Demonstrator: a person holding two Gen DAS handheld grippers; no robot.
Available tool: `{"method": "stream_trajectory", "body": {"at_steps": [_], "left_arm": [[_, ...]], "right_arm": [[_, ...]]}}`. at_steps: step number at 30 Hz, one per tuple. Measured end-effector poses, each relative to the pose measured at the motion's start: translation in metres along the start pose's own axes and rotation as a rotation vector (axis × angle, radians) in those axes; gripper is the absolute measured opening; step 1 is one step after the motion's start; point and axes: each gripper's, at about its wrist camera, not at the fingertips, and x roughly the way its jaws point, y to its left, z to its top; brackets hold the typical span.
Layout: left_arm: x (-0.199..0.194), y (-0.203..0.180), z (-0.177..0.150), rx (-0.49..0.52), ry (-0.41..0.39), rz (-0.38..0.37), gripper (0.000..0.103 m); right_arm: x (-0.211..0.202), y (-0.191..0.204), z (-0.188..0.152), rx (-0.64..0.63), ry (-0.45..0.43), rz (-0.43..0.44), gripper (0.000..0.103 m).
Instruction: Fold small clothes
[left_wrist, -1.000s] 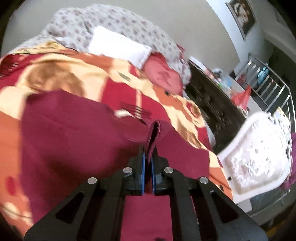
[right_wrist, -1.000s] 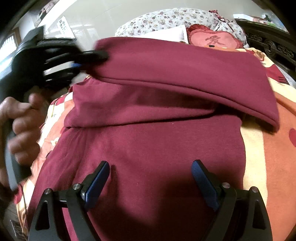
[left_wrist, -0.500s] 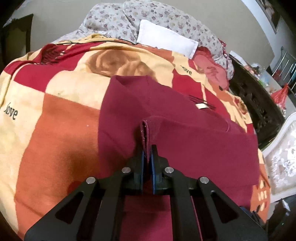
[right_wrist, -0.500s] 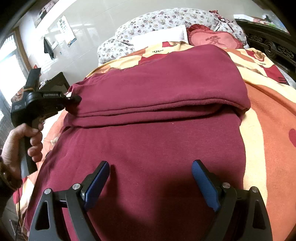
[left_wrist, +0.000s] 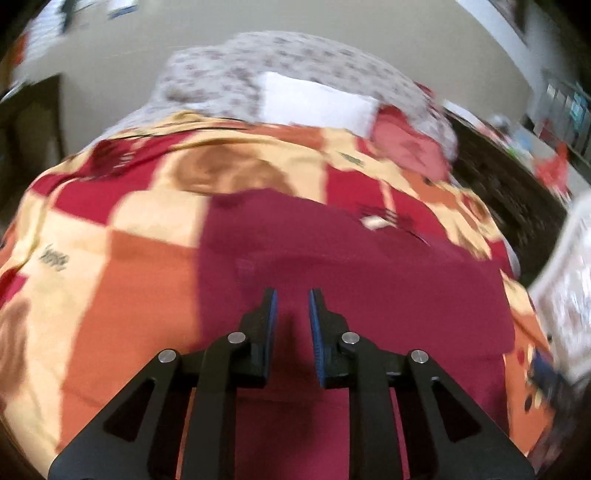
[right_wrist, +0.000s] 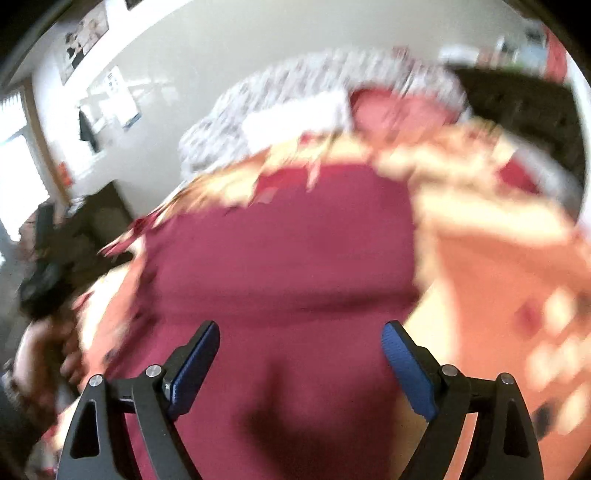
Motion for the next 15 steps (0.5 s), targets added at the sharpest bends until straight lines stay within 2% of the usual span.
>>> {"method": "stream_trajectory", "body": {"at_steps": [2, 4, 5, 7, 9, 13, 15], "left_arm": [[0.02, -0.006, -0.001, 0.002, 0.048, 0.019, 0.015], [0.044, 0.0, -0.005, -0.031, 0.129, 0.062, 0.015], [0.051, 0.003, -0.008, -0.048, 0.144, 0.065, 0.015], [0.059, 0.007, -0.014, -0.065, 0.152, 0.045, 0.016], [0.061, 0.006, -0.018, -0.043, 0.139, 0.049, 0.016], [0.059, 0.001, -0.027, 0.008, 0.082, 0.065, 0.016], [0.06, 0.003, -0.029, -0.004, 0.065, 0.057, 0.016]], "right_arm": [[0.018, 0.006, 0.016, -0.078, 0.056, 0.008, 0.049], [0.038, 0.007, 0.025, -0.112, 0.077, 0.014, 0.049], [0.053, 0.003, 0.026, -0.111, 0.116, -0.009, 0.049], [0.091, -0.016, 0.015, -0.094, 0.255, -0.12, 0.049], [0.092, -0.028, 0.014, -0.048, 0.216, -0.068, 0.049], [0.078, -0.027, 0.025, -0.059, 0.22, -0.036, 0.049], [0.058, -0.025, 0.044, -0.061, 0.141, -0.032, 0.049]]}}
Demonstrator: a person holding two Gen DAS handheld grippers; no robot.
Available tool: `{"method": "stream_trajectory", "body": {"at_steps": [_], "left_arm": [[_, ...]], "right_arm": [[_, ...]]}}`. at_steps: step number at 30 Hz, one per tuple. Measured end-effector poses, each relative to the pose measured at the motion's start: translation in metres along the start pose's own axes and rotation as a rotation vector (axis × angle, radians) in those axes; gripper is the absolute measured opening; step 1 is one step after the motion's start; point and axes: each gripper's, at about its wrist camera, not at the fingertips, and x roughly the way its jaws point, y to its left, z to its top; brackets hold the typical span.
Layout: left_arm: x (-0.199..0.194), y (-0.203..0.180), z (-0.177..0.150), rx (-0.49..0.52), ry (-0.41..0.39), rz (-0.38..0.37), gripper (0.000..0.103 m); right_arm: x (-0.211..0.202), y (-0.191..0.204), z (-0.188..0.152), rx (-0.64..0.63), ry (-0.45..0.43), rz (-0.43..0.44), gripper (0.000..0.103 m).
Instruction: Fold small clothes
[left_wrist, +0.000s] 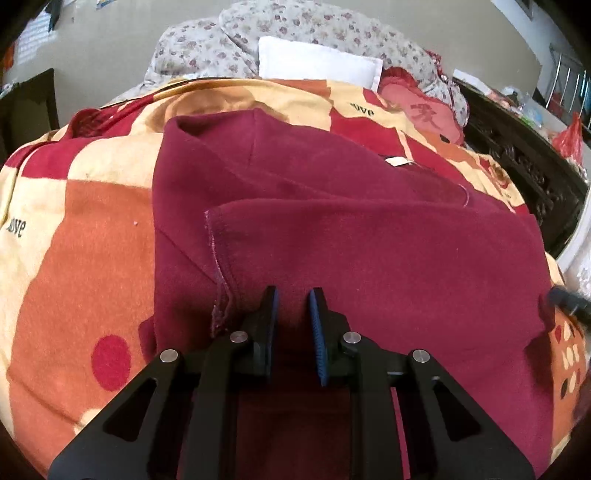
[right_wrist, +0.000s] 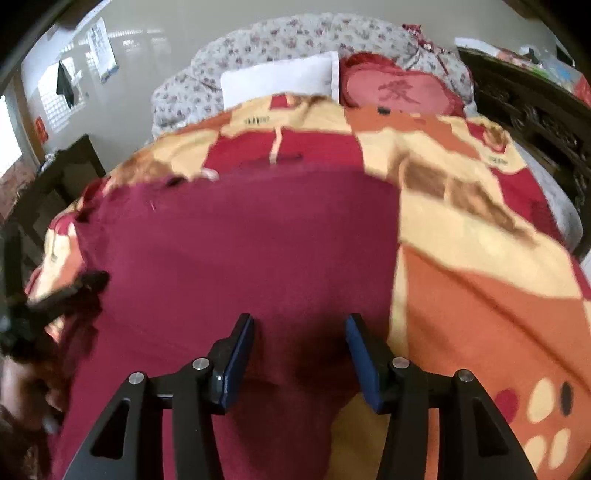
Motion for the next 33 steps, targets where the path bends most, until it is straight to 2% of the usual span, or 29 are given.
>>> {"method": "stream_trajectory", "body": {"at_steps": [2, 4, 6, 8, 9, 11, 13, 16, 18, 20, 23, 25, 28, 29, 30, 32, 33], "left_arm": [[0.001, 0.001, -0.003, -0.005, -0.01, -0.006, 0.016], [0.003, 0.002, -0.003, -0.008, -0.015, -0.008, 0.017], [0.003, 0.002, -0.002, -0.007, -0.012, -0.008, 0.016], [0.004, 0.002, -0.002, -0.011, -0.012, -0.013, 0.016], [0.002, 0.004, -0.003, -0.015, -0.009, -0.015, 0.016], [0.003, 0.004, -0.002, -0.018, -0.006, -0.018, 0.016], [0.003, 0.003, -0.001, -0.005, -0.003, -0.004, 0.017], [-0.006, -0.001, 0.006, 0.036, 0.034, 0.007, 0.017], [-0.02, 0.002, 0.007, 0.026, 0.061, -0.019, 0.017], [-0.046, 0.008, 0.003, 0.007, 0.036, -0.044, 0.017], [-0.086, 0.015, -0.021, -0.024, -0.003, -0.044, 0.017], [-0.098, 0.016, -0.043, -0.05, 0.023, -0.087, 0.017], [-0.101, 0.012, -0.079, -0.052, 0.09, -0.112, 0.017], [-0.1, 0.012, -0.087, -0.051, 0.111, -0.109, 0.017], [-0.1, 0.013, -0.096, -0.052, 0.123, -0.102, 0.017], [-0.105, 0.019, -0.105, -0.075, 0.124, -0.109, 0.017], [-0.108, 0.025, -0.109, -0.099, 0.124, -0.118, 0.017]], "right_arm": [[-0.013, -0.002, 0.021, 0.005, -0.077, 0.0, 0.051], [-0.004, -0.004, 0.042, 0.022, -0.088, 0.003, 0.053], [0.027, -0.005, 0.05, 0.025, -0.013, 0.028, 0.053], [0.067, -0.008, 0.04, 0.034, 0.129, -0.01, 0.054], [0.078, -0.012, 0.034, 0.061, 0.154, 0.003, 0.057], [0.077, -0.025, 0.027, 0.14, 0.108, 0.037, 0.065], [0.071, -0.028, 0.023, 0.178, 0.129, 0.047, 0.065], [0.037, -0.019, 0.024, 0.151, 0.109, -0.029, 0.065], [0.006, -0.015, 0.015, 0.149, 0.059, -0.012, 0.065], [-0.02, -0.006, -0.003, 0.142, 0.034, 0.034, 0.065], [-0.047, 0.013, -0.044, 0.081, 0.019, 0.031, 0.067], [-0.045, 0.022, -0.073, 0.033, 0.045, -0.004, 0.073], [-0.017, 0.032, -0.115, -0.033, 0.155, -0.061, 0.074], [-0.014, 0.032, -0.126, -0.037, 0.129, -0.063, 0.075], [-0.02, 0.03, -0.13, -0.038, 0.077, -0.069, 0.082], [-0.016, 0.02, -0.131, 0.016, 0.097, -0.065, 0.092], [-0.015, 0.016, -0.13, 0.036, 0.104, -0.051, 0.093]]}}
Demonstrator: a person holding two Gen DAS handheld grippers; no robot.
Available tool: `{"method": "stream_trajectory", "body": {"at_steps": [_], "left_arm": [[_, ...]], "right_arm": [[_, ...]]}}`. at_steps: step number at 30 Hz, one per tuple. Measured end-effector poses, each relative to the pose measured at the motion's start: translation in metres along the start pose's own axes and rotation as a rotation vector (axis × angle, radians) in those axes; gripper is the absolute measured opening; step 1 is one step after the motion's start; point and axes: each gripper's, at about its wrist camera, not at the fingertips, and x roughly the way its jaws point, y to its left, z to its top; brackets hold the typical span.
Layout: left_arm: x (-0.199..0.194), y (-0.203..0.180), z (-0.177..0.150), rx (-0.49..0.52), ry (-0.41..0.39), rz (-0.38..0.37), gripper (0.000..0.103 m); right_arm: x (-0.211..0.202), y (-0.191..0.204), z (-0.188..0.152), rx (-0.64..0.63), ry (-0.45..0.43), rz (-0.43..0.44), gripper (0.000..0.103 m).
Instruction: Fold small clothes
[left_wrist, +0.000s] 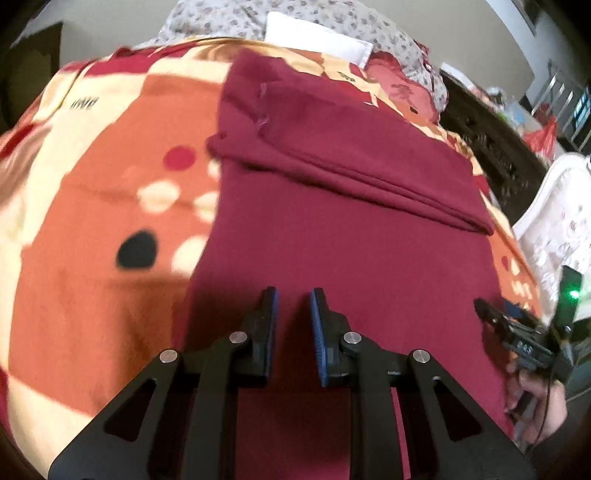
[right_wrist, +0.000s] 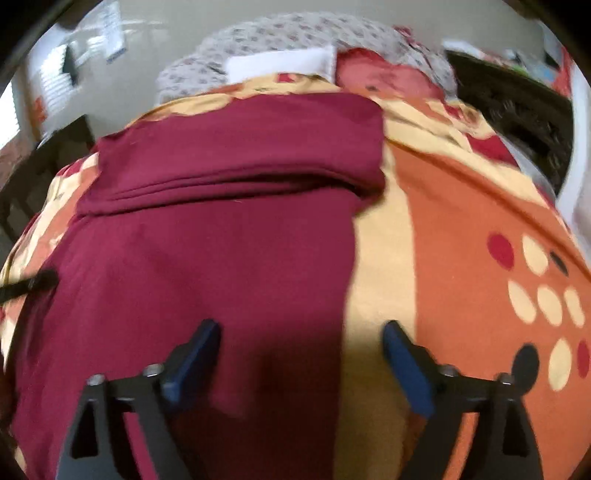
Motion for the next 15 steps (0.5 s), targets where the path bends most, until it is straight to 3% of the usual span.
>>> {"method": "stream_trajectory", "body": {"at_steps": [5, 9, 15], "left_arm": [[-0.002, 0.012, -0.008, -0.048, 0.009, -0.06, 0.017], [0.0, 0.004, -0.009, -0.003, -0.017, -0.044, 0.017], [0.0, 0.01, -0.007, -0.031, -0.014, -0.074, 0.017]], "right_arm": [[-0.003, 0.005, -0.002, -0.021, -0.01, -0.007, 0.095], [-0.001, 0.0, -0.004, -0.008, -0.021, 0.003, 0.095], [0.0, -0.005, -0.003, -0.009, -0.019, 0.008, 0.095]]}}
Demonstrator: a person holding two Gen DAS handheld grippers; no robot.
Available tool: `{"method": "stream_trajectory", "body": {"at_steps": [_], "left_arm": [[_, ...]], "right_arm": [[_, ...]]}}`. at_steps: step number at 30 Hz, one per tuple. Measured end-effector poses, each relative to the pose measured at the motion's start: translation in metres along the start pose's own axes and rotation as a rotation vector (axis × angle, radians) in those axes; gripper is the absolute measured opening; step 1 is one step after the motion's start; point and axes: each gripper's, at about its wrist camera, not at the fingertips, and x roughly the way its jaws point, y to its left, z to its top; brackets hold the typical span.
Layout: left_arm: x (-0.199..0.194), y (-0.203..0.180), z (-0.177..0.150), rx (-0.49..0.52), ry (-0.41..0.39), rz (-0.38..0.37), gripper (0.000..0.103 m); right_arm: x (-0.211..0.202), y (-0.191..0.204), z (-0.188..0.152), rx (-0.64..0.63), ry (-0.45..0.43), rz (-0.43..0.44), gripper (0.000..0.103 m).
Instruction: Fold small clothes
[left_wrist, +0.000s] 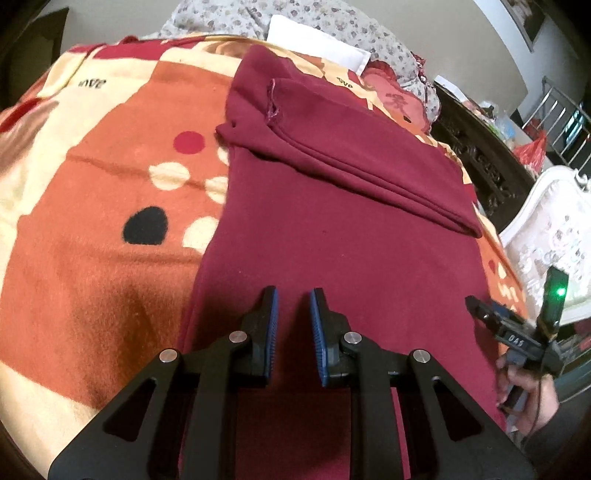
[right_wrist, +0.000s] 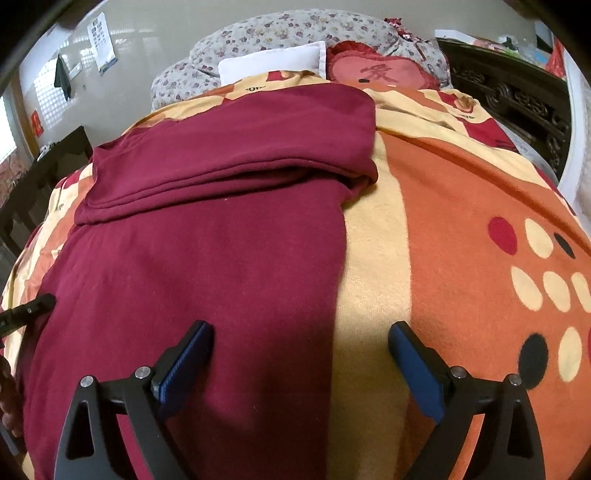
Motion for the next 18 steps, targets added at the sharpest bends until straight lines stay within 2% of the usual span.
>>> {"method": "stream_trajectory", "body": {"at_steps": [4, 12, 15, 18], "left_arm": [[-0.004, 0.0, 0.008, -0.007, 0.022, -0.011, 0.017], [-0.002, 0.001, 0.043, 0.005, 0.008, -0.008, 0.017], [-0.011, 0.012, 0.044, -0.005, 0.01, -0.037, 0.017], [-0.026, 0.026, 0.036, 0.001, 0.032, -0.037, 0.017]], "right_arm": [[0.001, 0.0, 0.001, 0.003, 0.006, 0.007, 0.095], [0.002, -0.003, 0.001, 0.017, 0.005, 0.028, 0.096], [0.002, -0.004, 0.002, 0.023, 0.006, 0.037, 0.096], [0.001, -0.005, 0.01, 0.022, 0.053, 0.042, 0.096]]}}
